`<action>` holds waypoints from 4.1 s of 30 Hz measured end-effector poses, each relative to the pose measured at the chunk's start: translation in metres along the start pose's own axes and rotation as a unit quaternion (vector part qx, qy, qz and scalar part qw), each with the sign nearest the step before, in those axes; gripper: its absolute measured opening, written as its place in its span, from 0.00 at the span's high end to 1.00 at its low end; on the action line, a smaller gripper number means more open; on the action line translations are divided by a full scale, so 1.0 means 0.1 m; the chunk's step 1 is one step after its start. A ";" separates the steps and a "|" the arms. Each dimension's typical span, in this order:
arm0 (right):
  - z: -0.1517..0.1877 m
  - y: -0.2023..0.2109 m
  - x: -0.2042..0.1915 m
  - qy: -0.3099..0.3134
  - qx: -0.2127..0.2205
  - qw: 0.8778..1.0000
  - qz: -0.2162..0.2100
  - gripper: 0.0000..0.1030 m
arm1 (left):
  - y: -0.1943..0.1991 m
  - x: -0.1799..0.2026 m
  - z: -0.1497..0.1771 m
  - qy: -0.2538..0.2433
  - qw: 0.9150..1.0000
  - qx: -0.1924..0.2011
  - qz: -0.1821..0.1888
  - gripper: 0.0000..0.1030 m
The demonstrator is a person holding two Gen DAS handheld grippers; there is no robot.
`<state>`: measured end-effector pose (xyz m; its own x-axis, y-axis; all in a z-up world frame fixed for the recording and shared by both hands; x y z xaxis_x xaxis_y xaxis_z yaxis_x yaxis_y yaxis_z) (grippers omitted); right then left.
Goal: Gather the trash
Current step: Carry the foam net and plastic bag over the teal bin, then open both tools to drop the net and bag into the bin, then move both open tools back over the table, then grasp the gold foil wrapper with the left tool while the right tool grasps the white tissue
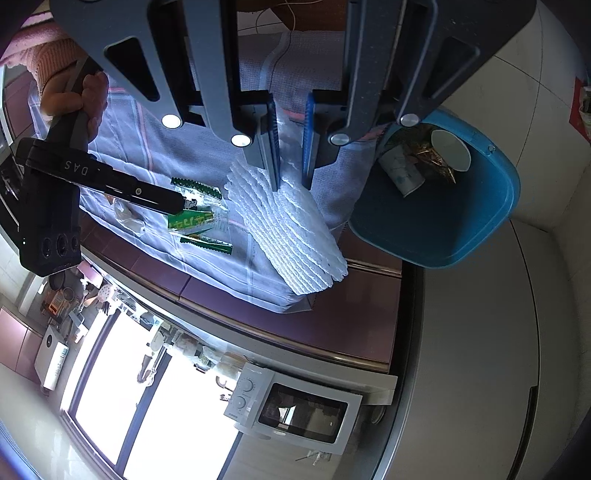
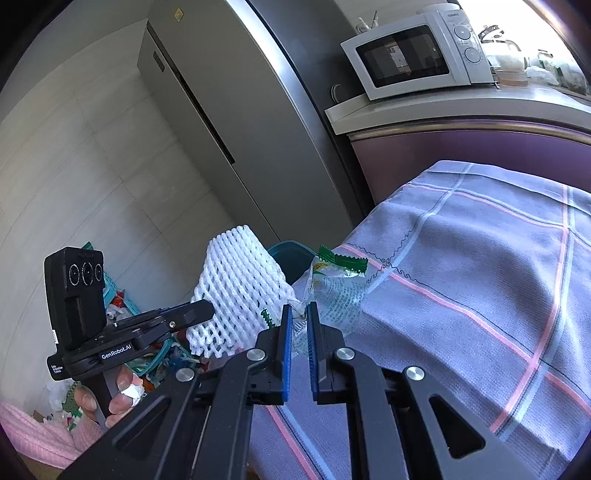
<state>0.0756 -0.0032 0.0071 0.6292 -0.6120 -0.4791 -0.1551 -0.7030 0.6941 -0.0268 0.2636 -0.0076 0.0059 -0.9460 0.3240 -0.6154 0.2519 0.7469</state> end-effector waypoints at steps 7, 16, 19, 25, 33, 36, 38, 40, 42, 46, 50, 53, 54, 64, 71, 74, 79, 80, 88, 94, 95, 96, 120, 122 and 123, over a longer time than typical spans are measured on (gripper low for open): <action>-0.13 -0.19 -0.13 0.017 -0.013 1.000 -0.006 0.93 | 0.13 -0.21 -0.04 0.016 1.000 0.016 -0.020 0.89; -0.27 -0.39 -0.31 0.041 -0.030 0.999 -0.013 0.93 | 0.25 -0.51 -0.07 0.047 0.997 0.030 -0.044 0.89; -0.31 -0.46 -0.36 0.046 -0.036 0.998 -0.016 0.93 | 0.26 -0.59 -0.07 0.054 0.997 0.031 -0.051 0.89; -0.38 -0.64 -0.46 0.060 -0.051 0.997 -0.014 0.93 | 0.20 -0.76 -0.06 0.073 0.995 0.026 -0.064 0.89; -0.46 -0.86 -0.52 0.072 -0.072 0.995 -0.010 0.93 | 0.05 -0.95 -0.04 0.094 0.992 0.008 -0.084 0.89; -0.49 -0.93 -0.54 0.073 -0.080 0.994 -0.007 0.93 | 0.00 -0.99 -0.04 0.097 0.991 0.005 -0.092 0.89; -0.53 -0.98 -0.56 0.075 -0.085 0.994 -0.005 0.93 | -0.04 -1.03 -0.04 0.100 0.990 0.002 -0.097 0.89; -0.54 -1.03 -0.59 0.078 -0.091 0.993 -0.004 0.93 | -0.06 -1.04 -0.04 0.102 0.990 0.000 -0.100 0.88; -0.56 -1.08 -0.61 0.080 -0.097 0.992 -0.002 0.93 | -0.10 -1.05 -0.04 0.106 0.989 -0.003 -0.102 0.89; -0.60 -1.18 -0.63 0.083 -0.109 0.991 0.003 0.93 | -0.16 -1.07 -0.04 0.110 0.988 -0.008 -0.108 0.89; -0.61 -1.26 -0.68 0.088 -0.119 0.989 0.009 0.93 | -0.24 -1.11 -0.04 0.116 0.987 -0.014 -0.110 0.88; -0.64 -1.34 -0.68 0.088 -0.129 0.988 0.012 0.92 | -0.30 -1.13 -0.04 0.120 0.986 -0.020 -0.117 0.88; -0.65 -1.36 -0.68 0.087 -0.133 0.987 0.013 0.92 | -0.33 -1.14 -0.05 0.121 0.985 -0.021 -0.118 0.88; -0.68 -1.63 -0.74 0.093 -0.165 0.981 0.034 0.90 | -0.58 -1.25 -0.10 0.129 0.984 -0.036 -0.119 0.86; -0.67 -1.64 -0.68 0.077 -0.164 0.983 0.032 0.86 | -0.75 -1.34 -0.07 0.144 0.982 -0.044 -0.112 0.76; -0.67 -1.55 -0.64 0.071 -0.155 0.985 0.027 0.86 | -0.79 -1.34 -0.06 0.143 0.983 -0.045 -0.108 0.74; -0.61 -1.24 -0.55 0.066 -0.132 0.989 0.014 0.83 | -0.74 -1.26 -0.05 0.130 0.985 -0.033 -0.106 0.70; -0.61 -1.17 -0.51 0.065 -0.126 0.990 0.013 0.83 | -0.71 -1.22 -0.06 0.126 0.986 -0.030 -0.105 0.70; -0.36 -0.21 -0.05 0.027 -0.054 0.997 0.038 0.69 | -0.48 -0.57 -0.19 0.042 0.998 0.012 -0.046 0.62; -0.02 0.59 0.56 -0.047 0.001 0.994 0.102 0.63 | -0.68 0.22 -0.30 -0.046 0.998 -0.005 0.036 0.57; 0.04 0.72 0.67 -0.061 0.009 0.992 0.114 0.62 | -0.73 0.34 -0.31 -0.058 0.997 -0.011 0.048 0.57; 0.09 0.83 0.77 -0.075 0.016 0.989 0.124 0.62 | -0.80 0.49 -0.32 -0.073 0.995 -0.019 0.060 0.57; 0.55 1.99 2.14 -0.192 0.084 0.956 0.207 0.58 | -2.35 3.14 -0.31 -0.232 0.937 -0.200 0.166 0.52; 0.53 2.00 2.19 -0.192 0.083 0.956 0.206 0.58 | -2.48 3.23 -0.34 -0.225 0.936 -0.216 0.164 0.52; 0.52 2.00 2.21 -0.193 0.083 0.956 0.206 0.58 | -2.52 3.25 -0.34 -0.221 0.936 -0.221 0.162 0.52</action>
<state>0.1440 -0.2981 0.0118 0.1660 -0.9146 -0.3688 -0.4673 -0.4023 0.7873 0.1574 -0.1002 -0.0706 -0.5108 -0.7732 0.3759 -0.1423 0.5072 0.8500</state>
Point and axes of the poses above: each gripper's, at about its wrist camera, not at the fingertips, and y roughly against the way its jaws point, x to its right, z to its underside, the point moved 1 cm from there along -y, roughly the way its jaws point, and after that the axes turned 13 degrees about -x, right-handed, at the moved point
